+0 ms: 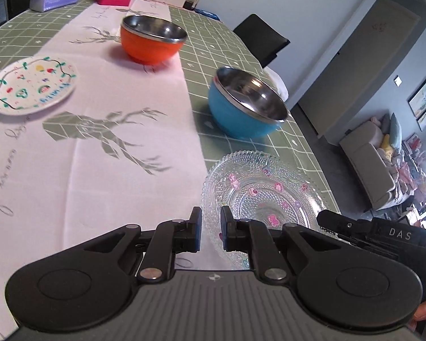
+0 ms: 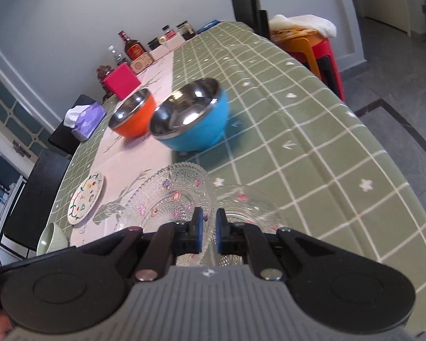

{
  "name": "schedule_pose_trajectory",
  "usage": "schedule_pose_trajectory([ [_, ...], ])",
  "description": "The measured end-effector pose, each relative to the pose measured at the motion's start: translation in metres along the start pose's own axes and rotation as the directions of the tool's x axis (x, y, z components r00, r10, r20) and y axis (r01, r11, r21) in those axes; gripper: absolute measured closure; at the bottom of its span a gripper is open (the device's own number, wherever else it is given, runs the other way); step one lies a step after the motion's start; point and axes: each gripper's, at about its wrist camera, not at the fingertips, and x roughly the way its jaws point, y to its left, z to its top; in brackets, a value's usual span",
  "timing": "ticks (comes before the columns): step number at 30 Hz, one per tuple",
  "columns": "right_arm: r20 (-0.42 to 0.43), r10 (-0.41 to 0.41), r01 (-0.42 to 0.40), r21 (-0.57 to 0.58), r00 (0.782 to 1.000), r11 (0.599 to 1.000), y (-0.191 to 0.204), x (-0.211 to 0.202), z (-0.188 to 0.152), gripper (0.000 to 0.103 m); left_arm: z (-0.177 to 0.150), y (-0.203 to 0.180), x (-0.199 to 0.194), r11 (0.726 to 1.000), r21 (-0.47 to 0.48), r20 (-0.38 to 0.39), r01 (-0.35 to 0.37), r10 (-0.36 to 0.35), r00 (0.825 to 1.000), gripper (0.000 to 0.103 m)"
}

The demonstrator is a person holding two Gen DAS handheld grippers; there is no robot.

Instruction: Organize plates and bowls

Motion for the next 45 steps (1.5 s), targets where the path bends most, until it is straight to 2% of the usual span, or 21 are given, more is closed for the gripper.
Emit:
schedule_pose_trajectory([
  [11,-0.012,-0.074,0.074,0.000,0.997,0.997,-0.021,-0.003,-0.003,0.096,-0.016,-0.015,0.015,1.000,0.011,-0.039,0.007,-0.007,0.999,0.089],
  [16,-0.022,-0.103,0.102,-0.020,0.994,0.995,-0.020,0.000,-0.006,0.095,-0.019,-0.020,0.016,0.999,0.044,-0.036,-0.014,0.016,0.999,0.089],
  [23,-0.031,-0.129,0.128,-0.031,0.991,0.991,-0.020,0.003,-0.007,0.095,-0.021,-0.032,0.017,0.988,0.136,-0.028,-0.067,0.071,0.997,0.091],
  [28,-0.032,-0.133,0.132,-0.034,0.991,0.991,-0.021,0.004,-0.007,0.095,-0.021,-0.033,0.018,0.984,0.163,-0.028,-0.076,0.082,0.996,0.093],
  [32,-0.018,-0.165,0.162,-0.096,0.986,0.982,-0.012,0.005,-0.009,0.094,-0.023,-0.032,0.019,0.979,0.185,-0.018,-0.081,0.086,0.996,0.094],
  [35,-0.004,-0.201,0.198,-0.154,0.980,0.968,-0.006,0.006,-0.013,0.092,-0.023,-0.030,0.020,0.982,0.177,-0.021,-0.072,0.077,0.997,0.093],
  [39,0.004,-0.241,0.237,-0.202,0.970,0.950,-0.003,0.008,-0.015,0.093,-0.023,-0.025,0.021,0.987,0.155,-0.030,-0.051,0.056,0.998,0.087],
  [45,0.013,-0.226,0.225,-0.166,0.974,0.960,-0.007,0.005,-0.012,0.093,-0.023,-0.020,0.019,0.991,0.128,-0.025,-0.034,0.038,0.999,0.087],
])
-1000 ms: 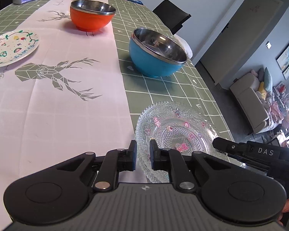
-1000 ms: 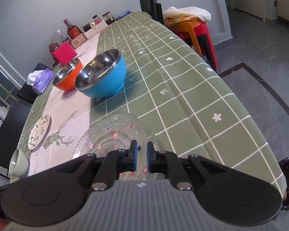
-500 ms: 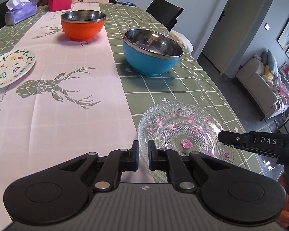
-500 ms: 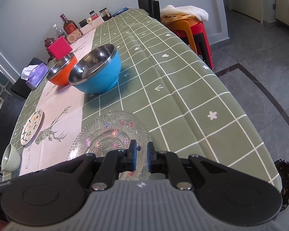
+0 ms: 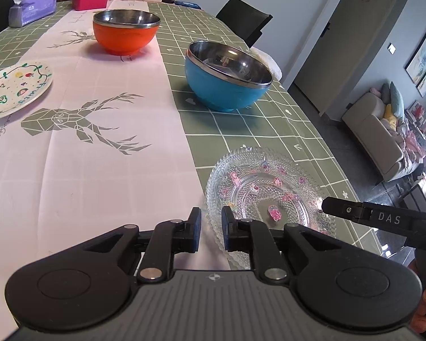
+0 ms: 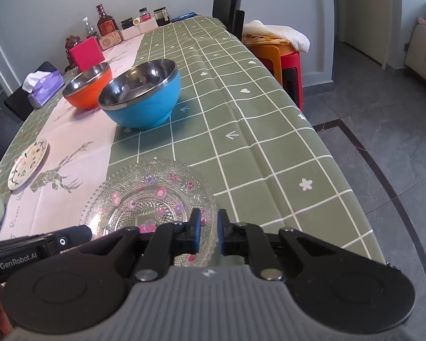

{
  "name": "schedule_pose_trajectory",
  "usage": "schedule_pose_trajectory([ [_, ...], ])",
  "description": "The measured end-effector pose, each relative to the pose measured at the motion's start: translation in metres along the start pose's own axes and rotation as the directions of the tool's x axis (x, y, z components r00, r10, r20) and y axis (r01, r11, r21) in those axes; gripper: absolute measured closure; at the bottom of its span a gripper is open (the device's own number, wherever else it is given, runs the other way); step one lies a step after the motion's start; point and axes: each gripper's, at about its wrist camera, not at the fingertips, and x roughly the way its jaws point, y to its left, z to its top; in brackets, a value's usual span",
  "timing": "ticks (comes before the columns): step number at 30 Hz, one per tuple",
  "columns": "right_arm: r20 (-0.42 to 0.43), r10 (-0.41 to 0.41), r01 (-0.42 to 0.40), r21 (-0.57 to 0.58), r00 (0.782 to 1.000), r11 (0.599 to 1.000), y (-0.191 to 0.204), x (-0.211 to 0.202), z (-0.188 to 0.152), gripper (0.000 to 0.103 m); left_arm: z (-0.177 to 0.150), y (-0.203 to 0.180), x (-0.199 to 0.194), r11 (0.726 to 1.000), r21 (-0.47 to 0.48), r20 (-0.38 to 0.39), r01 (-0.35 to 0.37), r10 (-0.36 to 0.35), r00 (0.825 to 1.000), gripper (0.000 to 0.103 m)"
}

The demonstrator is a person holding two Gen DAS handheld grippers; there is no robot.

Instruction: Organize plates and bowls

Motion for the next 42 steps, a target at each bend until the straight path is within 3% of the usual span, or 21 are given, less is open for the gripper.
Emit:
schedule_pose_trajectory([
  [10,-0.011,-0.006,0.006,0.012,1.000,1.000,0.001,-0.001,-0.001,0.097,-0.001,-0.001,0.000,1.000,0.009,-0.003,0.019,-0.019,1.000,0.088],
  [14,0.075,-0.018,0.017,0.013,0.997,1.000,0.003,-0.013,0.001,0.092,0.003,0.006,-0.012,1.000,0.005,0.020,0.016,-0.016,1.000,0.086],
  [20,0.126,0.102,-0.102,-0.007,0.987,0.995,0.021,-0.020,0.006,0.090,0.022,0.027,-0.039,0.999,0.048,0.035,0.011,-0.012,0.999,0.084],
  [25,0.089,0.188,-0.182,-0.069,0.978,0.981,0.057,-0.012,0.013,0.079,0.047,0.060,-0.059,0.997,0.076,0.027,-0.020,0.018,0.999,0.084],
  [31,0.015,0.294,-0.291,-0.105,0.956,0.951,0.108,0.006,0.025,0.072,0.078,0.105,-0.071,0.991,0.099,0.006,-0.086,0.085,0.996,0.078],
  [35,-0.039,0.324,-0.326,-0.133,0.945,0.936,0.144,0.026,0.033,0.066,0.097,0.141,-0.075,0.986,0.086,0.004,-0.140,0.140,0.990,0.078],
  [38,-0.072,0.339,-0.346,-0.127,0.938,0.930,0.170,0.045,0.038,0.053,0.111,0.168,-0.080,0.982,0.061,0.028,-0.176,0.175,0.984,0.078],
  [42,-0.125,0.350,-0.364,-0.115,0.928,0.924,0.201,0.076,0.042,0.051,0.130,0.202,-0.074,0.978,0.038,0.013,-0.205,0.204,0.979,0.071],
])
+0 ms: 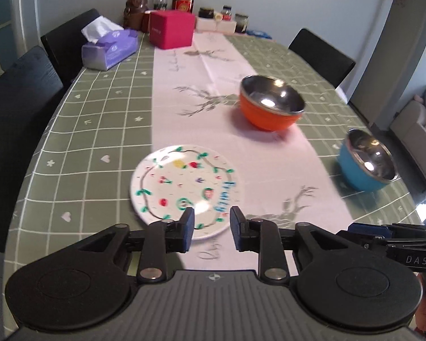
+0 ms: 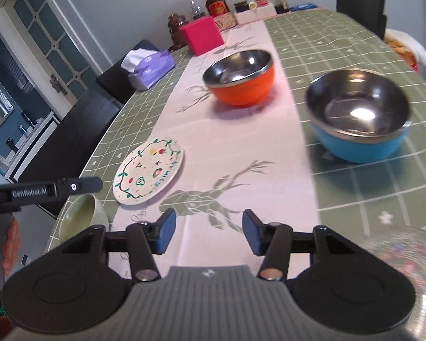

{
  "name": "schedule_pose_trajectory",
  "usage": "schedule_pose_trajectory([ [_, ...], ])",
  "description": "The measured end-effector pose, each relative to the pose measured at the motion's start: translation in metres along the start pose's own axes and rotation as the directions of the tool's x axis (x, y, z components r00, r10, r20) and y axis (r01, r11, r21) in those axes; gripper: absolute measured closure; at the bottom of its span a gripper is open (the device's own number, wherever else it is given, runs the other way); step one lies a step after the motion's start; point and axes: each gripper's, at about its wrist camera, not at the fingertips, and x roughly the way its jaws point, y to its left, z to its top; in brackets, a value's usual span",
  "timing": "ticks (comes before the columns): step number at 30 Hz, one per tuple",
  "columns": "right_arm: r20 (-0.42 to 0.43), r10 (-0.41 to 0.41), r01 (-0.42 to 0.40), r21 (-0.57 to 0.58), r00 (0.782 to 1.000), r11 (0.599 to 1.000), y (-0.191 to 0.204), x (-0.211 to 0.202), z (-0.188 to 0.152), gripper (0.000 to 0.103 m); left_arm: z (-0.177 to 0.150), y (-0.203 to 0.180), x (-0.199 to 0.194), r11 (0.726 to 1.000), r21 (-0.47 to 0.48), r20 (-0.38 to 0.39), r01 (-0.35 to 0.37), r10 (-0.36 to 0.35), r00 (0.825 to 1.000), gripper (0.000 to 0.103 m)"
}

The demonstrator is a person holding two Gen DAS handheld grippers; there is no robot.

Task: Organize plates and bowls
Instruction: 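Open the left gripper and move it to the painted white plate, then grasp the painted white plate rim with the left gripper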

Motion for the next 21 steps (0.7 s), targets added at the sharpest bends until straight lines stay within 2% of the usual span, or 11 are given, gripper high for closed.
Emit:
schedule_pose_trajectory([
  [5,-0.050,0.032,-0.028,0.063,0.998,0.998,0.010,0.044,0.012,0.051,0.016,0.030,0.020,0.999,-0.017,-0.011,-0.041,0.041,0.999,0.066],
  [11,-0.066,0.027,-0.022,0.076,0.997,0.997,0.020,0.080,0.029,0.051,0.029,0.055,0.051,0.997,0.013,-0.073,-0.072,0.073,0.995,0.066],
  [14,-0.070,0.033,-0.027,0.087,0.997,0.996,0.021,0.093,0.038,0.051,0.031,0.073,0.066,0.998,-0.018,-0.095,-0.054,0.052,0.994,0.066],
  [18,-0.073,0.046,-0.036,0.129,0.996,0.991,0.016,0.108,0.047,0.053,0.033,0.091,0.075,0.997,-0.074,-0.083,0.008,-0.014,0.996,0.066],
  [21,-0.081,0.054,-0.041,0.154,0.995,0.987,0.012,0.117,0.049,0.060,0.033,0.101,0.080,0.993,-0.110,-0.074,0.043,-0.051,0.996,0.066],
])
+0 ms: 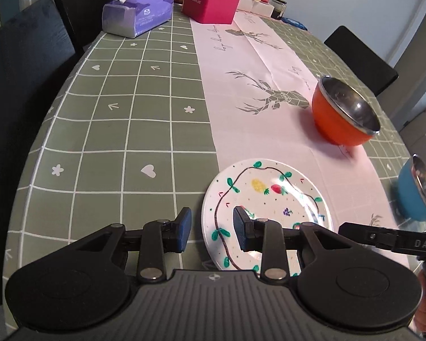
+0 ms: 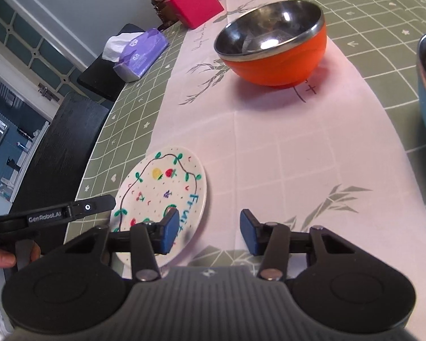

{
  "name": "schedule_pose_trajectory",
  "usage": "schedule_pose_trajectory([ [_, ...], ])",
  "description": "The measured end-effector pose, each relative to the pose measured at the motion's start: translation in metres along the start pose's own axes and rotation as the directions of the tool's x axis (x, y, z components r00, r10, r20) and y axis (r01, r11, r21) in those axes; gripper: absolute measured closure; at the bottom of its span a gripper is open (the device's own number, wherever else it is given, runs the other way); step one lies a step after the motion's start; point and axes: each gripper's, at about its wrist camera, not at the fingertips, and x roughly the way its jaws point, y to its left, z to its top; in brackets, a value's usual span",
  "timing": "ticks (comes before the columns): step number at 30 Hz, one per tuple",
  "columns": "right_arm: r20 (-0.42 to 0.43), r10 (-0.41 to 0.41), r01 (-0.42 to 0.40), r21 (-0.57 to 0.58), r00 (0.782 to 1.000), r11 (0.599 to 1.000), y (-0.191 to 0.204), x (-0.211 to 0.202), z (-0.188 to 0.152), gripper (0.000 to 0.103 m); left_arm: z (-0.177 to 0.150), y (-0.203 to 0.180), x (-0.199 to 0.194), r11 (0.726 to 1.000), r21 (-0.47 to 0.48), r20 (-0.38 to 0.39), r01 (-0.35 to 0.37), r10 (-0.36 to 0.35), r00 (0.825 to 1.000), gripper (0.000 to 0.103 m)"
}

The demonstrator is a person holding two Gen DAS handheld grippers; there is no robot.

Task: Organize plates and bowls
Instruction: 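Grasp the painted white plate rim with the left gripper, then slide the painted plate with the left gripper toward the blue bowl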

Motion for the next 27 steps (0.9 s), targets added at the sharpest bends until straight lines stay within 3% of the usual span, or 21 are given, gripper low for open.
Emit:
schedule_pose_trajectory([
  [4,0.002,0.022,-0.022,0.009,1.000,1.000,0.000,0.007,0.004,0.066,0.000,0.014,0.007,0.998,-0.056,-0.005,0.033,-0.033,0.999,0.066],
  [7,-0.019,0.056,-0.056,0.033,0.998,0.998,-0.001,0.014,0.004,0.080,-0.001,0.019,0.011,0.996,-0.074,-0.003,0.045,-0.045,0.999,0.071],
  [14,-0.013,0.086,-0.085,0.076,0.996,0.994,-0.005,0.020,0.002,0.093,-0.003,0.026,0.017,0.986,-0.128,-0.010,0.108,-0.111,0.994,0.090],
  [16,-0.008,0.090,-0.089,0.084,0.996,0.992,-0.006,0.021,0.002,0.096,-0.004,0.024,0.017,0.986,-0.129,-0.011,0.103,-0.105,0.994,0.090],
  [27,0.015,0.060,-0.061,0.079,0.998,0.995,-0.006,0.010,0.002,0.097,-0.004,0.009,0.009,0.989,-0.119,-0.011,0.085,-0.087,0.996,0.090],
])
